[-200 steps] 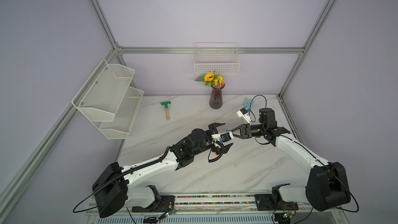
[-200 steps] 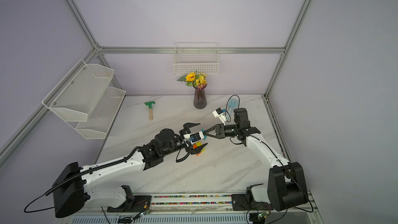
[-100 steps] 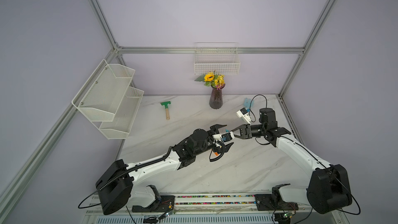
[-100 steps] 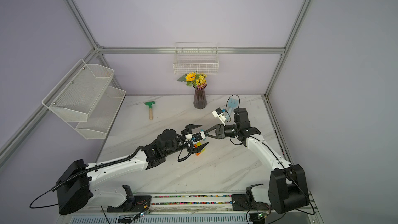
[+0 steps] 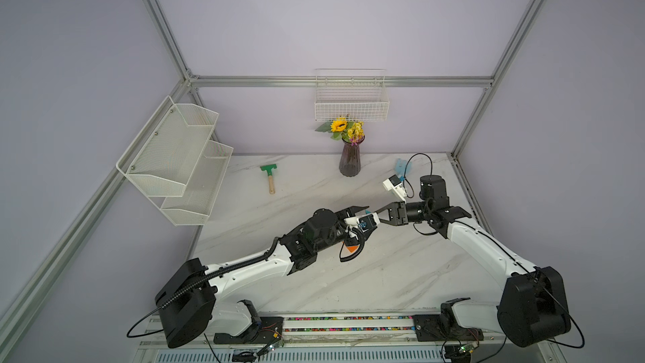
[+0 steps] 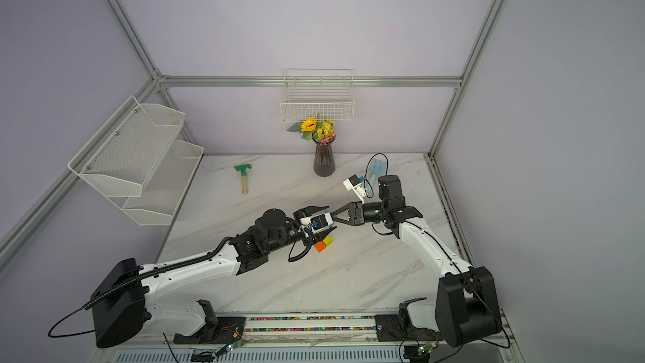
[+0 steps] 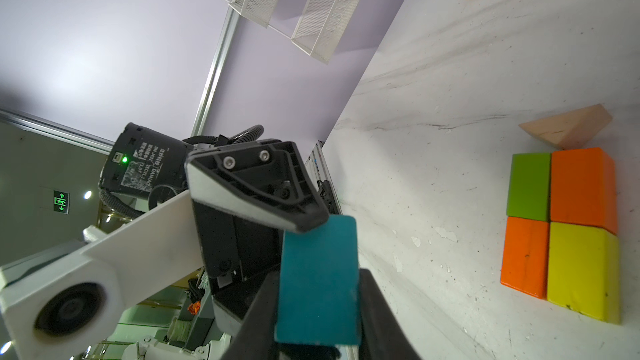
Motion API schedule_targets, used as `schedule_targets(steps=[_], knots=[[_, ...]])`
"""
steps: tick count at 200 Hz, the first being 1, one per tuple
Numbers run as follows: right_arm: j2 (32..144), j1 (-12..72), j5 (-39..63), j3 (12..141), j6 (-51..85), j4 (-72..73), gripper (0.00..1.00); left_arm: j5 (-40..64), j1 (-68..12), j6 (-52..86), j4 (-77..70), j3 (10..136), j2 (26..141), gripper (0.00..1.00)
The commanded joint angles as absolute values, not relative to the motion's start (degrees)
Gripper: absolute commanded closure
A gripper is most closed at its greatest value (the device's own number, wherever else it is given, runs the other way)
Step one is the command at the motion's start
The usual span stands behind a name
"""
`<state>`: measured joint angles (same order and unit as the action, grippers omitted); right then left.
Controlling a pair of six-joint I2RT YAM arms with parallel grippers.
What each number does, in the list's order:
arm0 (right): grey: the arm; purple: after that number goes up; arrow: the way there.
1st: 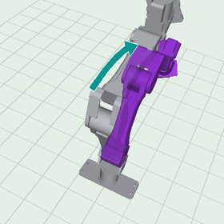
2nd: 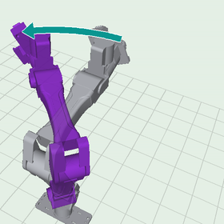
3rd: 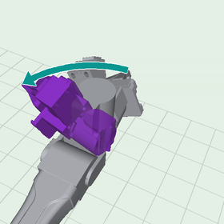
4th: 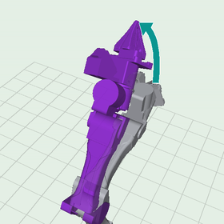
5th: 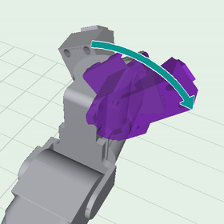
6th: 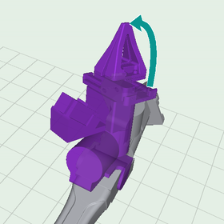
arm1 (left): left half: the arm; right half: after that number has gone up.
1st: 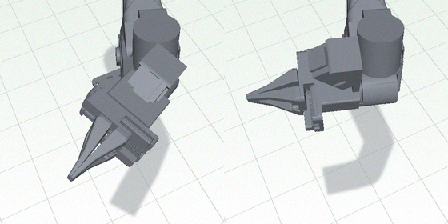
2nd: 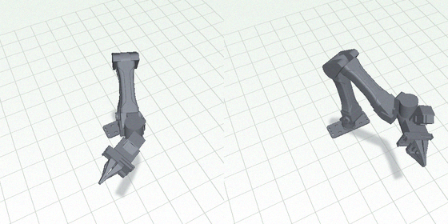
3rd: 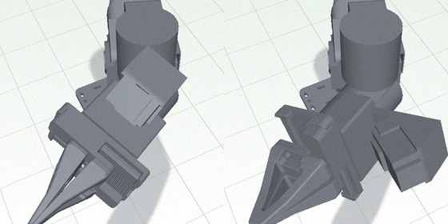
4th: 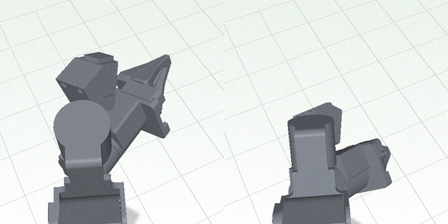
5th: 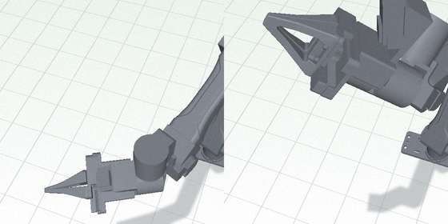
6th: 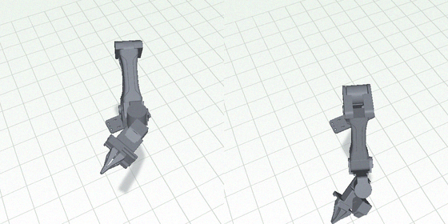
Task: Assemble a piece of candy with building blocks
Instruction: Adjust the building block at the center of the board.
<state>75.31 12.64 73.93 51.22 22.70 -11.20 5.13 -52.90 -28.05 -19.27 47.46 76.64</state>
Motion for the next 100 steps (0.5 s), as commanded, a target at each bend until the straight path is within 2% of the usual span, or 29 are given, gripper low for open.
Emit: schedule_targets(steps=[1,12,37,49,81,100], knots=[[74.8,13.1,73.5,51.7,22.0,-11.9,1.00,5.3,-53.0,-27.9,-18.7,49.0,77.0,0.65],[74.8,13.1,73.4,51.6,21.9,-12.0,1.00,5.3,-53.0,-28.0,-18.1,49.3,77.1,0.72],[74.8,13.1,72.5,51.8,21.8,-12.3,0.71,5.2,-53.1,-27.9,-17.3,49.4,76.9,0.80],[74.7,13.0,72.0,52.0,21.6,-12.6,0.64,4.7,-53.1,-27.5,-16.9,49.5,76.8,0.81],[73.6,13.1,67.4,53.2,20.8,-13.6,0.52,3.3,-53.1,-24.6,-15.2,49.2,75.4,0.84],[73.0,12.9,65.0,53.5,20.7,-13.3,0.51,2.9,-53.1,-22.2,-13.8,48.9,74.7,0.87]])
